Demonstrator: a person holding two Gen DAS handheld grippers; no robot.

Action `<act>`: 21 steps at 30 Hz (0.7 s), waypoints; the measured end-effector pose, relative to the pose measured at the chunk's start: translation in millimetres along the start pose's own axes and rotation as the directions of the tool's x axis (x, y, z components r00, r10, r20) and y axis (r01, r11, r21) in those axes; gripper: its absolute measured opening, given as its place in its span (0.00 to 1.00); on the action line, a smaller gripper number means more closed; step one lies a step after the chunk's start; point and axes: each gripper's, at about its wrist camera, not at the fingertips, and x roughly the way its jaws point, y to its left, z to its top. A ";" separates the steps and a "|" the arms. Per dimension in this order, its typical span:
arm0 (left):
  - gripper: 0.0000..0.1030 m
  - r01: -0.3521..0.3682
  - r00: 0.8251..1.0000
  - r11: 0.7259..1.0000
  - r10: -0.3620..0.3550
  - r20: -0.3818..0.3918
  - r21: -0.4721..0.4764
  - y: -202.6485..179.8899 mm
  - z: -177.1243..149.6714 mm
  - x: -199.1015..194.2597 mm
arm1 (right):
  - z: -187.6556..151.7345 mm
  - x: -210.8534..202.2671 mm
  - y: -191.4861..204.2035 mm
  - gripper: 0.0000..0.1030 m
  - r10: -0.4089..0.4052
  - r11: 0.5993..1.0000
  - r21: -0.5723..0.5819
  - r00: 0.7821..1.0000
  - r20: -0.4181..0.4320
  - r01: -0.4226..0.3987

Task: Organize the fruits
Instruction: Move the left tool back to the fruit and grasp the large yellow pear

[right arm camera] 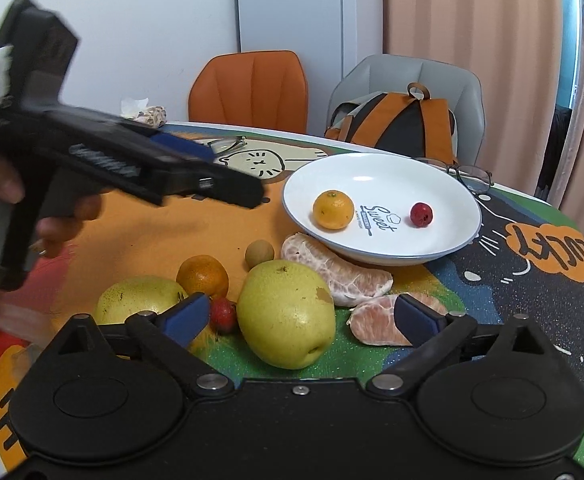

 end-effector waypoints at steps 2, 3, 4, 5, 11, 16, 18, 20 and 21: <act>0.96 0.002 1.000 1.000 -0.002 -0.004 0.018 -2.7 -5.2 -8.4 | -0.6 0.5 -0.2 0.97 0.000 1.000 0.001 1.000 -0.001 0.000; 0.96 0.000 1.000 1.000 0.000 -0.007 0.027 -4.2 -7.9 -11.4 | -0.5 0.5 -0.2 0.97 0.001 1.000 0.000 1.000 -0.002 -0.001; 0.96 -0.003 1.000 0.999 0.004 -0.009 0.038 -5.8 -11.0 -14.9 | -0.9 0.3 0.2 0.97 0.001 1.000 -0.001 1.000 -0.003 -0.001; 0.96 -0.004 1.000 0.999 0.004 -0.011 0.044 -6.6 -13.2 -17.1 | -1.5 0.1 0.9 0.97 0.001 1.000 -0.002 1.000 -0.002 -0.001; 0.96 -0.010 0.999 0.998 0.013 -0.046 0.061 -13.1 -28.4 -25.3 | -2.3 0.2 3.2 0.97 -0.004 1.000 -0.013 1.000 -0.007 0.004; 0.96 0.006 0.997 0.996 0.000 -0.074 0.087 -19.7 -42.3 -28.2 | -1.7 -3.2 3.9 0.97 -0.007 1.000 -0.027 1.000 -0.010 0.007; 0.96 0.018 0.996 0.996 -0.010 -0.089 0.091 -20.6 -47.3 -28.5 | -1.8 -5.8 3.8 0.97 -0.010 0.999 -0.033 1.000 -0.010 0.010; 0.96 0.025 0.995 0.995 -0.015 -0.102 0.096 -21.7 -52.7 -29.1 | -2.1 -8.9 3.1 0.97 -0.011 0.999 -0.038 1.000 -0.011 0.011; 0.96 0.030 0.994 0.995 -0.019 -0.110 0.099 -22.1 -55.2 -29.2 | -2.2 -10.2 2.9 0.97 -0.012 0.999 -0.040 1.000 -0.011 0.011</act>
